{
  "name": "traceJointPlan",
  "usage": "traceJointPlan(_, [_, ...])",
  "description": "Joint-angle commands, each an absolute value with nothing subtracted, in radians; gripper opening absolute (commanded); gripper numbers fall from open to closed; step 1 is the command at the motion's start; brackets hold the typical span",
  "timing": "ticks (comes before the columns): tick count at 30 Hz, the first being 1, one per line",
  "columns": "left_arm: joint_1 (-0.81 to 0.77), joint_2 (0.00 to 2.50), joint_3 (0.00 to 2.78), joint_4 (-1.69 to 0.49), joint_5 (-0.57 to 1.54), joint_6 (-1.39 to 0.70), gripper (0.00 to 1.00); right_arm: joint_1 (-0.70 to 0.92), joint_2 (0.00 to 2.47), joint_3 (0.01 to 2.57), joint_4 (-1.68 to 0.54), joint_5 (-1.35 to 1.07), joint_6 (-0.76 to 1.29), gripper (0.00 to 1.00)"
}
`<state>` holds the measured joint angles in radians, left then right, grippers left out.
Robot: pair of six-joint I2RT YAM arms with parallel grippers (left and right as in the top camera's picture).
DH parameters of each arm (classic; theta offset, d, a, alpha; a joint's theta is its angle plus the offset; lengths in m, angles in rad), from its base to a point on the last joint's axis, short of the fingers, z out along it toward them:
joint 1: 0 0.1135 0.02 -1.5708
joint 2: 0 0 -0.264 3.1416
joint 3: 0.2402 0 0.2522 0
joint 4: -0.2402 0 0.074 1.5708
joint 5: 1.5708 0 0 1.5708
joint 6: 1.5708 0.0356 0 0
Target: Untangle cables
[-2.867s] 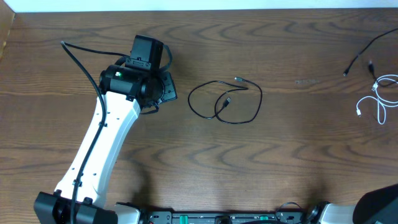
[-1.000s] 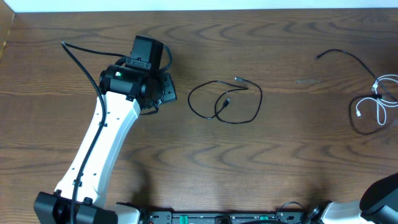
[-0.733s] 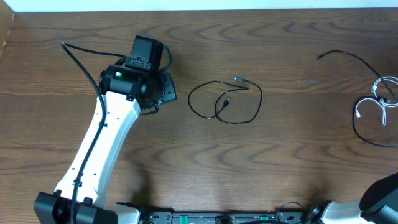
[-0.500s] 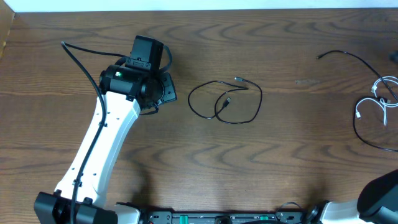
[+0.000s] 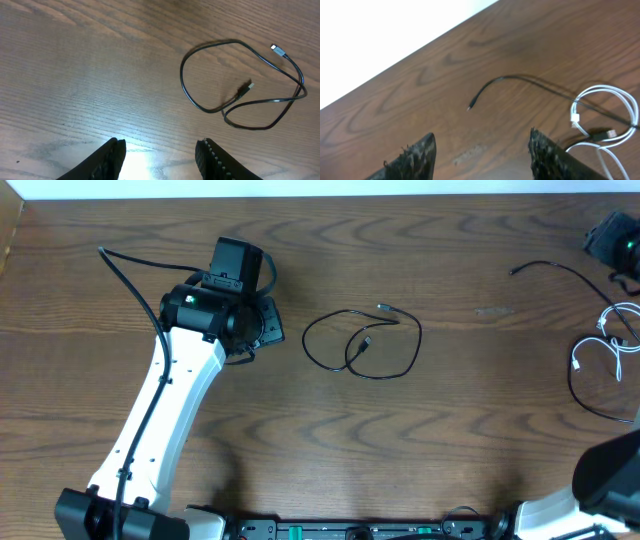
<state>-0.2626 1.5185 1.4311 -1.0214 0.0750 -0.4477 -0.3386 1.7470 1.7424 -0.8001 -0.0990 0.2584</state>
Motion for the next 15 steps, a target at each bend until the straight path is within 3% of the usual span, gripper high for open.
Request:
traceJointPlan(1, [-0.259, 1.511, 1.429, -1.025, 0.086, -0.45, 0.51, -0.336, 1.834, 1.835, -0.87, -0.025, 0.218, 0.58])
traceJointPlan(5, [-0.259, 1.511, 1.429, -1.025, 0.086, -0.449, 0.51, -0.372, 1.982, 1.974, -0.993, -0.025, 0.161, 0.62])
traceJointPlan(7, [-0.259, 1.511, 1.429, -1.026, 0.086, -0.45, 0.51, -0.393, 2.048, 2.028, -0.987, -0.024, 0.151, 0.75])
traceJointPlan(9, [-0.259, 1.511, 1.429, -1.024, 0.086, -0.45, 0.51, -0.402, 2.068, 2.025, -0.918, -0.017, 0.152, 0.81])
traceJointPlan(15, [-0.259, 1.511, 1.429, -1.039, 0.086, -0.449, 0.51, -0.407, 2.14, 2.016, -0.768, 0.002, 0.105, 0.75])
